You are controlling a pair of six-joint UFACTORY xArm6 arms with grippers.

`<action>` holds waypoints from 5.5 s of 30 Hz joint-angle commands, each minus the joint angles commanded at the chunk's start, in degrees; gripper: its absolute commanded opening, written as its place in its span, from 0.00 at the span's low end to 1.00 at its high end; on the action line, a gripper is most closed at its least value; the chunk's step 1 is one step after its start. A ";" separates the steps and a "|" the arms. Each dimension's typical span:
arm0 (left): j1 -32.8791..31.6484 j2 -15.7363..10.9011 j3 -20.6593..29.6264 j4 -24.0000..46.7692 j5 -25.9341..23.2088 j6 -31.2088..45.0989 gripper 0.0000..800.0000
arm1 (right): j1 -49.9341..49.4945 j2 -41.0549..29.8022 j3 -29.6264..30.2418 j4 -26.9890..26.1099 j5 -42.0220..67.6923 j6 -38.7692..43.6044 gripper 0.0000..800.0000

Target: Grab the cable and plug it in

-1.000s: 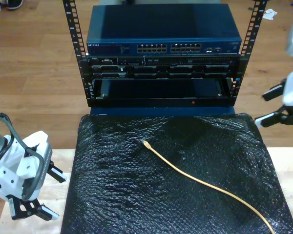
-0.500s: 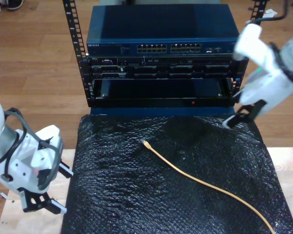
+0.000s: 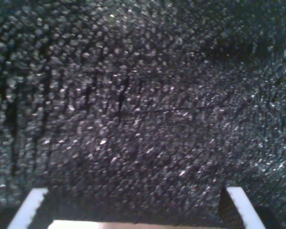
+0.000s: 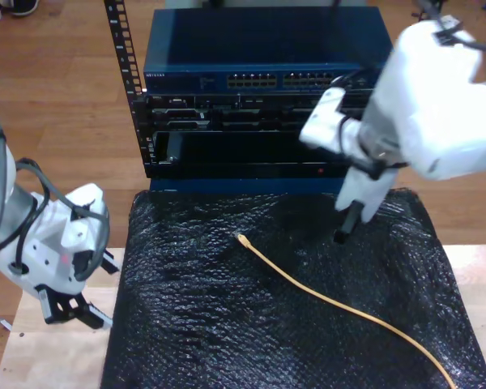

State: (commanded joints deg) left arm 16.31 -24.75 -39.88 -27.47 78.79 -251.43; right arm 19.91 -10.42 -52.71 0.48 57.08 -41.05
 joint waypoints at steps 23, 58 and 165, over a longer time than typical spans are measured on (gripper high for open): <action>0.18 2.29 1.05 0.18 -6.51 -0.62 1.00 | 6.59 17.23 -9.14 -1.14 -3.60 26.20 0.97; 0.18 2.29 1.23 0.18 -6.51 -0.62 1.00 | 10.46 35.08 -24.79 -5.10 -3.60 27.43 0.64; -0.53 2.46 -0.88 -11.43 -0.62 -0.53 1.00 | 5.10 18.29 -22.59 9.49 9.32 -22.42 0.01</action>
State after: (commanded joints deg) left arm 15.78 -22.29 -40.76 -38.90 78.18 -251.96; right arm 25.01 7.87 -75.31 9.98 66.40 -63.47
